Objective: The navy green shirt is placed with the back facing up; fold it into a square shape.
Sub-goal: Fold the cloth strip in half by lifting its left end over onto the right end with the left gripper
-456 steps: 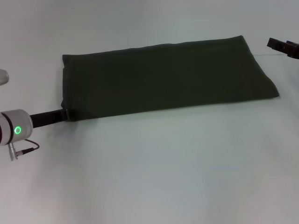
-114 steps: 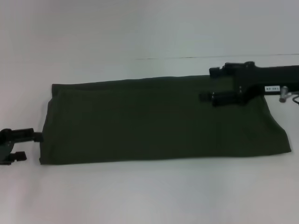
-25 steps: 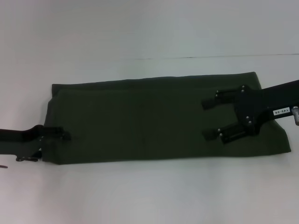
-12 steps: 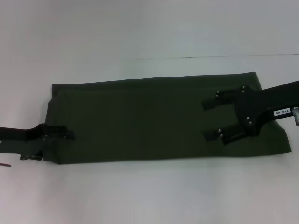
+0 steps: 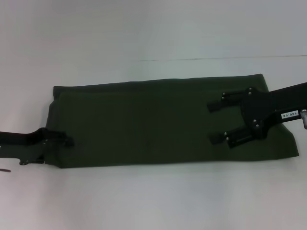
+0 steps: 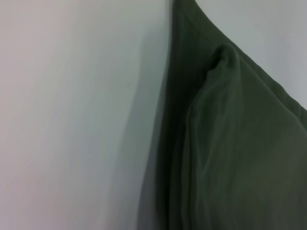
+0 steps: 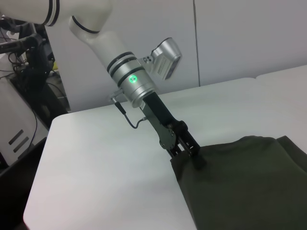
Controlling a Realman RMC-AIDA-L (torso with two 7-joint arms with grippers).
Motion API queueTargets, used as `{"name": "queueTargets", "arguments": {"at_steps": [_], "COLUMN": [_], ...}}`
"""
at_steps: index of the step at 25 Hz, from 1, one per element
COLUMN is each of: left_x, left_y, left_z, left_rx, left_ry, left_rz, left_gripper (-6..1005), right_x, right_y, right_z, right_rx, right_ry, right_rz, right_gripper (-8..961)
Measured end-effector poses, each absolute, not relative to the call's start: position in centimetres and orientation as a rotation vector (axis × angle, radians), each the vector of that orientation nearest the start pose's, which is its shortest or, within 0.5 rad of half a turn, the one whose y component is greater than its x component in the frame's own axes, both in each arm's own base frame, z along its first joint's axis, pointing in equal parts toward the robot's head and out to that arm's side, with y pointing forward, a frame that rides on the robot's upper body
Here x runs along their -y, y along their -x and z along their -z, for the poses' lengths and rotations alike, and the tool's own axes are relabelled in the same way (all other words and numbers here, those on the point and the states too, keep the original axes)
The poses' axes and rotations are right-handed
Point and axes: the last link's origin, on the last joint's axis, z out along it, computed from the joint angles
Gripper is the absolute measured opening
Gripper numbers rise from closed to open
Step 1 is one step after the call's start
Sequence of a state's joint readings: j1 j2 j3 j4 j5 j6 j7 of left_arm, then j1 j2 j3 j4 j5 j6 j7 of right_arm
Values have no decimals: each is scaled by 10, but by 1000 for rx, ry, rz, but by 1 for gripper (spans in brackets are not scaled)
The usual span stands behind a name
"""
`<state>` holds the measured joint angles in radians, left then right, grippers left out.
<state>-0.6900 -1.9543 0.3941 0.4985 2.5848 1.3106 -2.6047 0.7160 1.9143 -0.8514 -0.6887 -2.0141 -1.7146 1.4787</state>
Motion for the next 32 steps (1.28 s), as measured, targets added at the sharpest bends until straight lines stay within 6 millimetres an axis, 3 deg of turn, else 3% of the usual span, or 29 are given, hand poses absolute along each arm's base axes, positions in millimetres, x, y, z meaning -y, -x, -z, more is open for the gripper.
{"name": "queueTargets", "arguments": {"at_steps": [12,29,31,32], "left_x": [-365,-366,-365,-365], "left_y": [327,329,329,329], "left_z": [-27,-27,-27,-27], "left_rx": [-2618,-2625,-2628,-2629], "left_ry": [-2191,-2210,-2202,-2198], "left_rz": [-424,-384,-386,-388], "left_gripper": [508,488,309,290], "right_x": [-367,-365,-364,-364], "right_y": [-208,-207,-207,-206], "right_z": [-47,-46,-46,-46], "right_rx": [-312,-295,-292,-290], "right_ry": [3022,3036,3041,3041], "right_rz": [-492,-501,-504,-504], "right_gripper": [927,927,927,927]}}
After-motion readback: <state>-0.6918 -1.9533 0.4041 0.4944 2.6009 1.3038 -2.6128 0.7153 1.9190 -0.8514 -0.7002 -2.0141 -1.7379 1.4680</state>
